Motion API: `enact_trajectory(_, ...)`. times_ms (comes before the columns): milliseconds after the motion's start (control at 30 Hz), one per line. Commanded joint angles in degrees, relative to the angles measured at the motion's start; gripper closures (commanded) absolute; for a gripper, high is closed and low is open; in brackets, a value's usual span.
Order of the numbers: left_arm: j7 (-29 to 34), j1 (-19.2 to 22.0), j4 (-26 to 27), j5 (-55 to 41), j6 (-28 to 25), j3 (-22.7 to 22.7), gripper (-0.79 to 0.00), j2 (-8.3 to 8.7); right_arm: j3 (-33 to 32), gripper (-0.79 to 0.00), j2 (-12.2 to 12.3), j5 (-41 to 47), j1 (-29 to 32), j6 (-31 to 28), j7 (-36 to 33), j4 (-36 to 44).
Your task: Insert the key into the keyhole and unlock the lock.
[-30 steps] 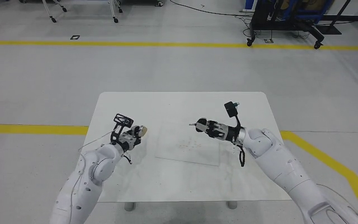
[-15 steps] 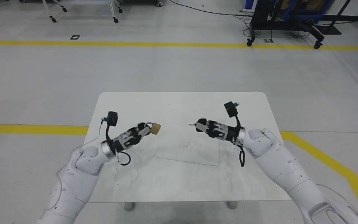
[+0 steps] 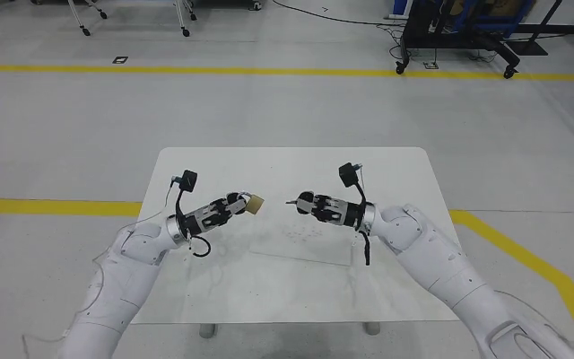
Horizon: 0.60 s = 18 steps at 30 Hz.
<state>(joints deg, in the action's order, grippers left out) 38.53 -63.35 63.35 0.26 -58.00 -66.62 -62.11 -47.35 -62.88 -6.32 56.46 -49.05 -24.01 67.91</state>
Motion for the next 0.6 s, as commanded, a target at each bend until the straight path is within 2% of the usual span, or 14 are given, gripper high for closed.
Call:
enact_trajectory(0,-0.47,-0.56,0.98,-0.59,1.05,0.46,0.000,-0.09,0.00,0.000,0.00,-0.01,0.00,0.00,0.00,0.00)
enact_trajectory(100,0.80,-1.19,1.87,-8.05,2.66,2.22,0.000,-0.36,0.03,0.000,-0.09,-0.36,0.44,0.92,0.33,1.02)
enact_trajectory(267,10.10,0.93,-0.83,-21.45,5.14,5.41,0.000,-0.62,0.61,0.000,-0.93,1.89,0.84,0.86,2.61,2.00)
enact_trajectory(433,14.61,3.28,-3.77,-26.00,6.86,8.09,0.000,-1.23,2.24,0.000,-2.94,11.17,0.22,-4.31,7.55,-0.42)
enact_trajectory(567,16.37,4.09,-4.16,-29.77,8.61,9.84,0.000,-1.55,5.09,0.000,-4.98,10.79,-2.26,-2.94,8.48,-3.43)
